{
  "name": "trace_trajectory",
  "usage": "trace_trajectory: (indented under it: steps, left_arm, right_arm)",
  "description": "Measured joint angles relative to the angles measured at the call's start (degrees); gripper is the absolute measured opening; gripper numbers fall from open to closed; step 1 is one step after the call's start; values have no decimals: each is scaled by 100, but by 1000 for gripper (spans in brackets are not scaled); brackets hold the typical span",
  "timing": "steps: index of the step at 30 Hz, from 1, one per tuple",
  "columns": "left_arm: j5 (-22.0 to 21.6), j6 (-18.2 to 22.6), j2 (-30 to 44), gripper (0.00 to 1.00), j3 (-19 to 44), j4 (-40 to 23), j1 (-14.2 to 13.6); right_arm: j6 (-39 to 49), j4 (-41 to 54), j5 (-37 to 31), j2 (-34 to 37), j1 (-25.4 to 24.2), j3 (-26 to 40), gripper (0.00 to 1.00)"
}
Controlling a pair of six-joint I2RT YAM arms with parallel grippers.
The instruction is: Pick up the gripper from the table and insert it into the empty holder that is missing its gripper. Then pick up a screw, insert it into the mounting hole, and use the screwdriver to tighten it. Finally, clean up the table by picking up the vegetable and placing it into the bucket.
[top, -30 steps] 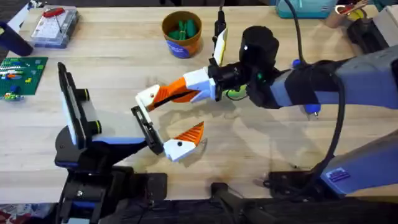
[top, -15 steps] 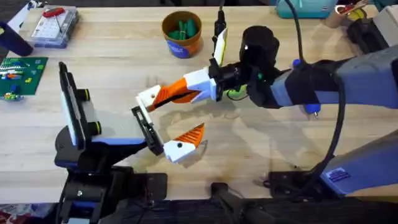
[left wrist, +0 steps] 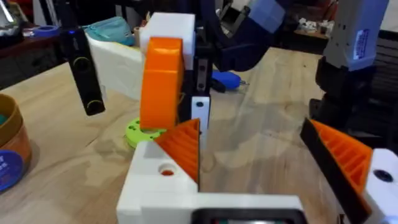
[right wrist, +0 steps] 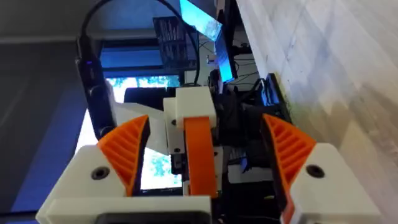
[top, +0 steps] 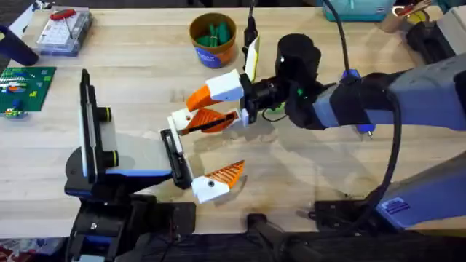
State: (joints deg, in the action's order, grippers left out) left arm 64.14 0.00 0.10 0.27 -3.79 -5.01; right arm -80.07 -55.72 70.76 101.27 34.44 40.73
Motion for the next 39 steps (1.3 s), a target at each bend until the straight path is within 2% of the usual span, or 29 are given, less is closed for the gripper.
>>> trace_trajectory:
  steps: [11,26,33,35,38,39]
  left_arm:
    - [107,21,0,987,0,0,1]
    - [122,23,0,986,0,0,1]
    - [122,23,0,986,0,0,1]
    - [123,23,0,986,0,0,1]
    - [124,23,0,986,0,0,1]
    - [124,23,0,986,0,0,1]
  right_arm:
    - [-2,2,2,0,-77,0,993]
    - [116,3,-9,0,-674,0,994]
    - [368,33,-416,0,-1130,1,994]
    - [554,327,-554,-2,-1346,61,995]
    - [1167,1722,-844,-70,-1666,383,995]
    - [1488,2447,-984,-138,-1749,547,995]
